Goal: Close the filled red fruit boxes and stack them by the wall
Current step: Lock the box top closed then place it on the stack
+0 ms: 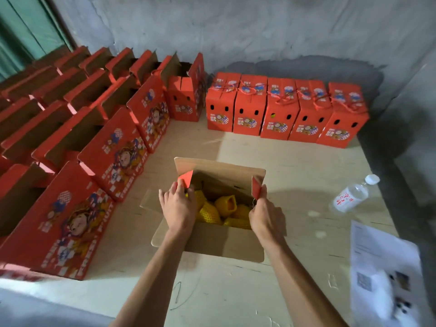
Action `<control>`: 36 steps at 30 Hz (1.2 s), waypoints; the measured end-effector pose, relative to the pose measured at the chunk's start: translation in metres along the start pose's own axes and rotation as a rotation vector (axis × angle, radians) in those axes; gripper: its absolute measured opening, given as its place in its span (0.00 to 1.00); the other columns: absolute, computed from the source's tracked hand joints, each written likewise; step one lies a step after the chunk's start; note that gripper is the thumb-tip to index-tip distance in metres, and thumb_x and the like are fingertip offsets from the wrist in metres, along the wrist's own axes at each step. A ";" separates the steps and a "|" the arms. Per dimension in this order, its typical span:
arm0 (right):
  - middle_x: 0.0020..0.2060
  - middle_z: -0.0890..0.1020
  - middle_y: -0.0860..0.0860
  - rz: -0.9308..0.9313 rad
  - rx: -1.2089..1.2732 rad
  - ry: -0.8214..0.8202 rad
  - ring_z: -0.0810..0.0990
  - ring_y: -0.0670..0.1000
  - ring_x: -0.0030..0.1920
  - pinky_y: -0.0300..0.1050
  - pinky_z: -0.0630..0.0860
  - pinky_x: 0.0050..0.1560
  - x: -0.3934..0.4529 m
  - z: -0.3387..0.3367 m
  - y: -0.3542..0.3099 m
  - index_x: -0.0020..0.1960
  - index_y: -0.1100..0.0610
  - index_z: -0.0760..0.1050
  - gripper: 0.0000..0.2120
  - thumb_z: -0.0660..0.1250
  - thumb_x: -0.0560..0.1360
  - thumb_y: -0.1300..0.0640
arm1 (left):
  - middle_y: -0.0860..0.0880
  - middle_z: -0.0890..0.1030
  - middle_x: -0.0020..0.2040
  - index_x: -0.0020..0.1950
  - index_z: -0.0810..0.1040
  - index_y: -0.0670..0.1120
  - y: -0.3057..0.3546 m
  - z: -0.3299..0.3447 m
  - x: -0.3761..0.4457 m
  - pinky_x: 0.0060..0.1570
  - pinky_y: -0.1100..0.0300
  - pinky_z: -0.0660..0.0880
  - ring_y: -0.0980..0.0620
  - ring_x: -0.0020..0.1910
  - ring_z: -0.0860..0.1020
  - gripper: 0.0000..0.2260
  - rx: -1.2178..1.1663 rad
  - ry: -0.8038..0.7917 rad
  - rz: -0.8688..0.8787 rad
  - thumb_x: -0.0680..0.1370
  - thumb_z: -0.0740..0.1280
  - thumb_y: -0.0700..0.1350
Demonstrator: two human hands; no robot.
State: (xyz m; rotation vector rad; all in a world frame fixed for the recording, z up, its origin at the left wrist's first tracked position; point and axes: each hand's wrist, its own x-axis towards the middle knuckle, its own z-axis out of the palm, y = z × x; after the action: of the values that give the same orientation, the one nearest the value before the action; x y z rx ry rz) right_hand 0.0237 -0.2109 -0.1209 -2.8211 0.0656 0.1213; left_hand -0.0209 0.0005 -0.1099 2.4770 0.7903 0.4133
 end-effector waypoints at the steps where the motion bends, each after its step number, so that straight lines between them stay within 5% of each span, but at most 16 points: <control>1: 0.53 0.86 0.55 0.022 -0.009 0.008 0.85 0.61 0.50 0.55 0.80 0.54 0.001 -0.004 0.009 0.82 0.54 0.54 0.32 0.63 0.82 0.58 | 0.43 0.76 0.72 0.74 0.73 0.43 0.008 0.005 -0.004 0.80 0.46 0.49 0.40 0.70 0.73 0.22 0.002 -0.030 0.029 0.85 0.60 0.54; 6: 0.53 0.85 0.57 -0.035 0.035 0.108 0.85 0.62 0.49 0.53 0.77 0.51 0.008 -0.010 0.055 0.77 0.56 0.58 0.26 0.62 0.82 0.54 | 0.45 0.79 0.66 0.64 0.80 0.49 0.024 0.024 -0.008 0.74 0.48 0.60 0.42 0.66 0.74 0.19 0.011 -0.097 0.197 0.84 0.60 0.59; 10: 0.63 0.82 0.56 -0.066 0.227 0.018 0.83 0.61 0.57 0.62 0.71 0.68 0.014 -0.005 0.063 0.82 0.51 0.48 0.39 0.47 0.81 0.28 | 0.45 0.80 0.56 0.54 0.85 0.50 0.008 0.028 0.017 0.63 0.48 0.66 0.41 0.58 0.77 0.09 -0.074 -0.070 0.225 0.82 0.66 0.52; 15: 0.78 0.67 0.44 -0.038 0.428 -0.055 0.71 0.53 0.75 0.66 0.53 0.79 0.014 -0.002 0.066 0.81 0.32 0.41 0.33 0.36 0.78 0.25 | 0.47 0.78 0.56 0.60 0.74 0.48 -0.004 0.039 0.036 0.57 0.47 0.67 0.42 0.57 0.76 0.18 -0.043 -0.170 0.194 0.78 0.67 0.60; 18: 0.81 0.56 0.37 0.031 0.545 -0.092 0.59 0.47 0.80 0.60 0.44 0.81 0.012 -0.006 0.060 0.78 0.26 0.43 0.31 0.34 0.76 0.25 | 0.49 0.79 0.66 0.74 0.65 0.48 -0.010 0.044 0.041 0.63 0.45 0.67 0.42 0.64 0.77 0.29 -0.194 -0.236 0.120 0.78 0.68 0.60; 21: 0.83 0.55 0.51 0.344 0.832 -0.175 0.55 0.54 0.82 0.57 0.49 0.81 0.011 -0.007 0.060 0.84 0.45 0.52 0.49 0.39 0.71 0.18 | 0.51 0.73 0.75 0.82 0.51 0.50 -0.012 0.048 0.043 0.69 0.42 0.62 0.43 0.71 0.73 0.37 -0.161 -0.328 0.135 0.81 0.64 0.61; 23: 0.83 0.55 0.54 0.394 0.939 -0.211 0.55 0.55 0.82 0.56 0.52 0.81 0.014 -0.009 0.060 0.84 0.51 0.53 0.53 0.43 0.69 0.19 | 0.52 0.71 0.77 0.83 0.51 0.53 -0.014 0.048 0.042 0.70 0.41 0.63 0.44 0.72 0.71 0.35 -0.192 -0.313 0.168 0.81 0.63 0.61; 26: 0.83 0.53 0.52 0.382 1.005 -0.238 0.53 0.53 0.82 0.57 0.50 0.81 0.015 -0.009 0.056 0.84 0.49 0.50 0.51 0.44 0.69 0.20 | 0.52 0.73 0.74 0.79 0.61 0.58 -0.015 0.044 0.044 0.67 0.44 0.65 0.45 0.71 0.70 0.29 -0.248 -0.277 0.188 0.79 0.61 0.62; 29: 0.83 0.52 0.46 0.276 1.088 -0.236 0.53 0.47 0.82 0.55 0.48 0.82 0.013 -0.008 0.059 0.84 0.44 0.49 0.52 0.48 0.69 0.16 | 0.51 0.75 0.74 0.81 0.55 0.61 -0.014 0.042 0.042 0.66 0.41 0.68 0.43 0.69 0.73 0.32 -0.321 -0.272 0.193 0.80 0.65 0.59; 33: 0.75 0.70 0.46 0.120 0.822 -0.200 0.72 0.52 0.71 0.58 0.68 0.74 0.017 -0.001 0.064 0.81 0.37 0.49 0.43 0.62 0.72 0.25 | 0.49 0.73 0.74 0.82 0.55 0.58 -0.013 0.036 0.037 0.61 0.41 0.77 0.46 0.70 0.74 0.32 -0.415 -0.251 0.310 0.81 0.66 0.58; 36: 0.75 0.70 0.50 0.050 0.687 -0.111 0.77 0.55 0.66 0.59 0.76 0.65 0.017 0.009 0.065 0.80 0.38 0.42 0.42 0.67 0.78 0.37 | 0.53 0.76 0.69 0.74 0.67 0.54 -0.016 0.035 0.037 0.60 0.40 0.79 0.52 0.66 0.75 0.24 -0.539 -0.214 0.274 0.81 0.71 0.49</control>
State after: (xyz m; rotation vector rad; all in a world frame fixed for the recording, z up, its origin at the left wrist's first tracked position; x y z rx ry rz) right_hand 0.0357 -0.2708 -0.1508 -2.1237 0.1251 0.2180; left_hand 0.0155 0.0210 -0.1428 2.0705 0.2103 0.3871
